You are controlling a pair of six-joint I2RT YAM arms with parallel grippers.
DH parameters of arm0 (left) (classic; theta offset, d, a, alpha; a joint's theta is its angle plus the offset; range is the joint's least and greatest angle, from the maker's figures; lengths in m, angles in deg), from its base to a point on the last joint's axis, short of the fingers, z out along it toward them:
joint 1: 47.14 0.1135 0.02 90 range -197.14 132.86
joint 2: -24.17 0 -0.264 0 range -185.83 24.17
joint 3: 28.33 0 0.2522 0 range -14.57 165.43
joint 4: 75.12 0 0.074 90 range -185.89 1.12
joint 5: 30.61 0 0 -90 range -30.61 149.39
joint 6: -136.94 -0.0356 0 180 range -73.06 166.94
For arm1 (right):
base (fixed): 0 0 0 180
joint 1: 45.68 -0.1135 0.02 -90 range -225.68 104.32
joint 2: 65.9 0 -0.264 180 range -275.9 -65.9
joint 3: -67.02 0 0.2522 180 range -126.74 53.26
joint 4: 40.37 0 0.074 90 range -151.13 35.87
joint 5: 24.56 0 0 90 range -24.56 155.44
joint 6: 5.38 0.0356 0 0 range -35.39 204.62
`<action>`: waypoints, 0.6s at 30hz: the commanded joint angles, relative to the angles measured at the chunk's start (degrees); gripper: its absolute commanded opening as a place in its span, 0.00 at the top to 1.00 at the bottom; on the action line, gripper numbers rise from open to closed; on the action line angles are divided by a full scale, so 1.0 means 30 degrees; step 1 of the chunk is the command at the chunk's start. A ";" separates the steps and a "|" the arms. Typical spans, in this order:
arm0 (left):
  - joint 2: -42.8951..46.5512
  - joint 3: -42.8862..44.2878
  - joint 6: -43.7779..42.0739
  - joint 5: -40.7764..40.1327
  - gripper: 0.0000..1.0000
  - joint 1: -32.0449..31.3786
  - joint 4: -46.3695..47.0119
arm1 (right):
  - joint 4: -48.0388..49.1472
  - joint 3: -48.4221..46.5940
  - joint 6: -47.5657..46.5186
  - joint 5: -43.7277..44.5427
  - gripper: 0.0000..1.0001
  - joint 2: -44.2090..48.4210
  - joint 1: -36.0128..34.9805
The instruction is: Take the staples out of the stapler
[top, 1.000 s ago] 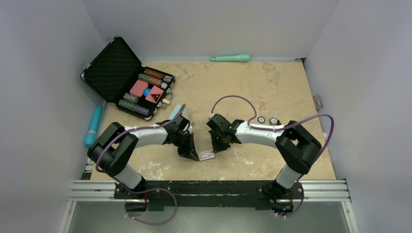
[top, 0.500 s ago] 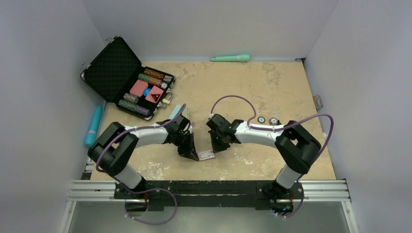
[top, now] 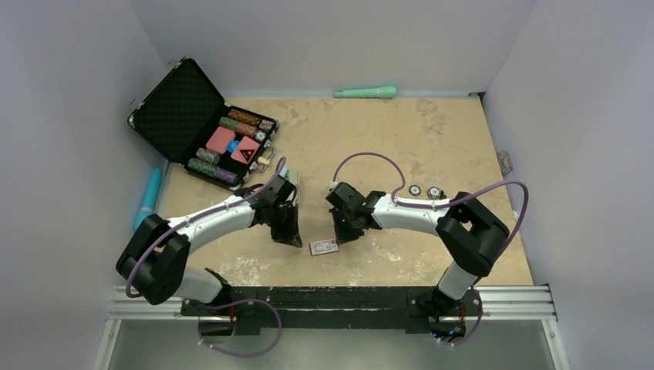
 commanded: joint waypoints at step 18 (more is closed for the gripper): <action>-0.5205 0.2249 -0.0696 0.0818 1.00 -0.0197 0.1573 | -0.0506 -0.0924 0.0007 -0.0359 1.00 -0.1190 -0.0169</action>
